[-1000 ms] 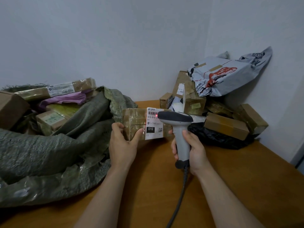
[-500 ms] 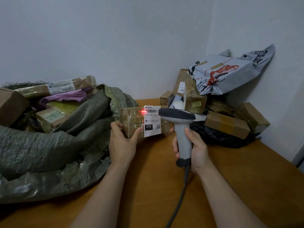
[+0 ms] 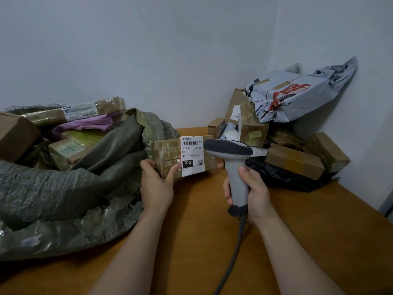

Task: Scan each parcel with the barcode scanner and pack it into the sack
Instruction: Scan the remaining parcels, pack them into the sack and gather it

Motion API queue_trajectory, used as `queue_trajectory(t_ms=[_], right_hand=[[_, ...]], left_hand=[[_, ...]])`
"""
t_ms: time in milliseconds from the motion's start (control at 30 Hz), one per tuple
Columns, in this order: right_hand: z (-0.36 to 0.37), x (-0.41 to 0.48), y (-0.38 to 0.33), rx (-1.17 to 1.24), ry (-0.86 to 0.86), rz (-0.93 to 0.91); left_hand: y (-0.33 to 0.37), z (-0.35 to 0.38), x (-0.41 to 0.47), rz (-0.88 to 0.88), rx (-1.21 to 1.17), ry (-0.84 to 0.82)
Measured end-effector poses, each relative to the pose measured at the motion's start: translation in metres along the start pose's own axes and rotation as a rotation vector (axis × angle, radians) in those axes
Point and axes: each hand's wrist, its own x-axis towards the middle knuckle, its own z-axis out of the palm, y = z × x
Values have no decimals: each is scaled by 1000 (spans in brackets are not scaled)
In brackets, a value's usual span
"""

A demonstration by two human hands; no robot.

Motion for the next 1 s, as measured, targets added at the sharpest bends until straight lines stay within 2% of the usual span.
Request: queue_trajectory(t_ms=[833,1000], right_hand=[[3,-4,-5,-32,12,2],[3,-5,-2,-158,30,47]], left_hand=[[6,-3,-4,2,-12,21],[17,-11,-12,74,115,-29]])
